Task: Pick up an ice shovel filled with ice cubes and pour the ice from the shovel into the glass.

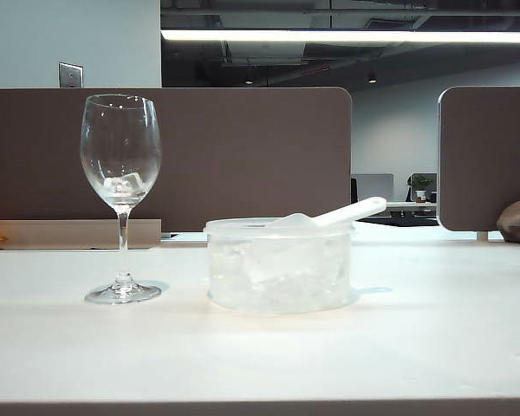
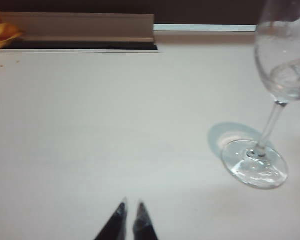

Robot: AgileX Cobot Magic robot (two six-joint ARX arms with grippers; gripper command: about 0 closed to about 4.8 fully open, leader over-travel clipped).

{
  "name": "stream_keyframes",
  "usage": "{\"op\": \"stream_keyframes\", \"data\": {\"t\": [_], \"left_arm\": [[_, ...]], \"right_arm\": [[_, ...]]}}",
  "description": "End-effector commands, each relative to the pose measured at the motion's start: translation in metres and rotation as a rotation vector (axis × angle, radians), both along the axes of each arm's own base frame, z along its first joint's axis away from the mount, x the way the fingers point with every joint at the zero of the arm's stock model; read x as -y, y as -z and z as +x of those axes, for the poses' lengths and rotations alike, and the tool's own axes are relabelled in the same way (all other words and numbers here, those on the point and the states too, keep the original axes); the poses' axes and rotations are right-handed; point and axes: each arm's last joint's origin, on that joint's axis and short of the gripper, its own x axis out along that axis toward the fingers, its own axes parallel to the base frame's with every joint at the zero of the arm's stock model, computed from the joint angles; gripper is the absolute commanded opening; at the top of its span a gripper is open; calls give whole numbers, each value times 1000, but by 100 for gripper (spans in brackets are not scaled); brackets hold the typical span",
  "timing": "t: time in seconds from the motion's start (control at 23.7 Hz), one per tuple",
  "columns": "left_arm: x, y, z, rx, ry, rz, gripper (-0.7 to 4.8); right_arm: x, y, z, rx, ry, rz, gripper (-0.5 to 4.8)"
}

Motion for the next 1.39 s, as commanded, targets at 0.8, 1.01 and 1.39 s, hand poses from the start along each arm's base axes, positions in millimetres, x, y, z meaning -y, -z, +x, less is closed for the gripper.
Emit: {"op": "stream_keyframes", "data": {"t": [0.8,1.01,1.39], "left_arm": [[-7,0,0,-3,-69,2,29],[-7,0,0,-3,-69,2,29],[-7,0,0,-3,-69,2,29]], "right_arm": [[-7,41,2,-2,-167,57,-1],[-11,47,4,1,-272,81,-1],[-13,66,7,-17,-280,124,-1]]}}
